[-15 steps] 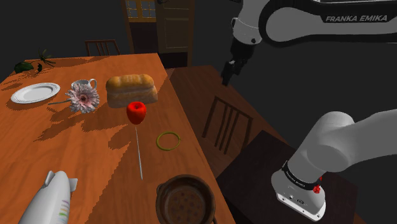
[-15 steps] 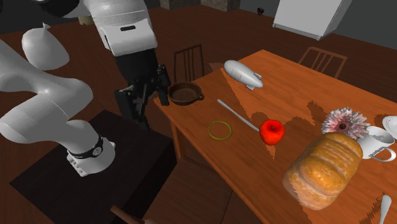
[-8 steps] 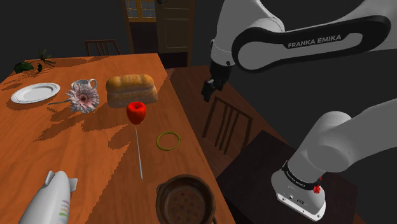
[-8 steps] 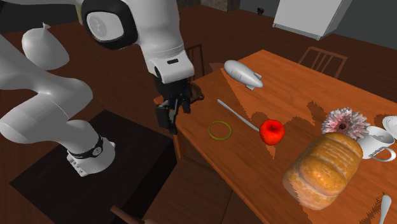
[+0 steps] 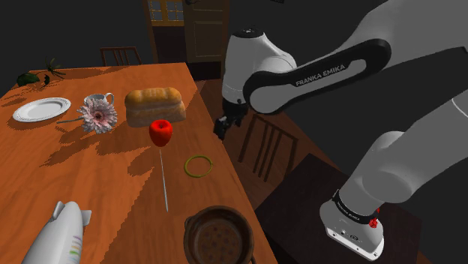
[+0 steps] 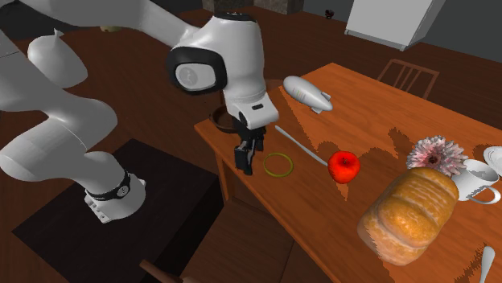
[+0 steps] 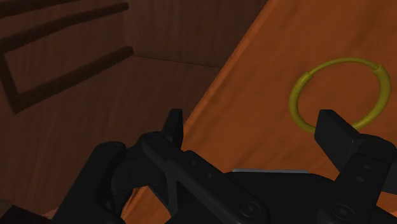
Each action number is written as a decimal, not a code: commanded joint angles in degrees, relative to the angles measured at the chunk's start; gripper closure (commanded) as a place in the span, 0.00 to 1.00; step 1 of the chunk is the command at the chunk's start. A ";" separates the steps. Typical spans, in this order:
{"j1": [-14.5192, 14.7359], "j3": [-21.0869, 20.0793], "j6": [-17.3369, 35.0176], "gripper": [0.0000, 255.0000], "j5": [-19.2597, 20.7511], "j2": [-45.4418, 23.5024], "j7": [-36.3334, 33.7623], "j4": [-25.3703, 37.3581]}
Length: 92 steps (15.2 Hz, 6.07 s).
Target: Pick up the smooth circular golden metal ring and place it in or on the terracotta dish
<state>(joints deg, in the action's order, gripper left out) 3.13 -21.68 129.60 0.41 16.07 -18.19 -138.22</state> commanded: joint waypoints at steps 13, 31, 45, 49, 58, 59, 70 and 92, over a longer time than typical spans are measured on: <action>0.57 -4.24 11.69 0.00 11.37 -21.99 -14.11 7.25; 0.73 -3.83 13.34 1.00 12.98 -23.76 -15.22 7.08; 0.16 -4.74 4.96 1.00 6.95 -17.09 -10.46 9.88; 0.14 -4.73 2.03 1.00 5.51 -15.26 -9.27 11.25; 1.28 -5.57 -2.95 1.00 2.24 -9.85 -8.99 11.37; 1.89 -6.09 -3.00 1.00 1.51 -8.48 -9.67 10.16; 10.11 -12.61 -5.77 1.00 -6.57 4.23 -18.82 1.23; 13.84 -22.77 3.29 1.00 -9.03 3.00 -30.17 -6.47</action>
<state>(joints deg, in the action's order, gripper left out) 17.12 -44.00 131.98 -8.85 19.61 -47.92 -144.31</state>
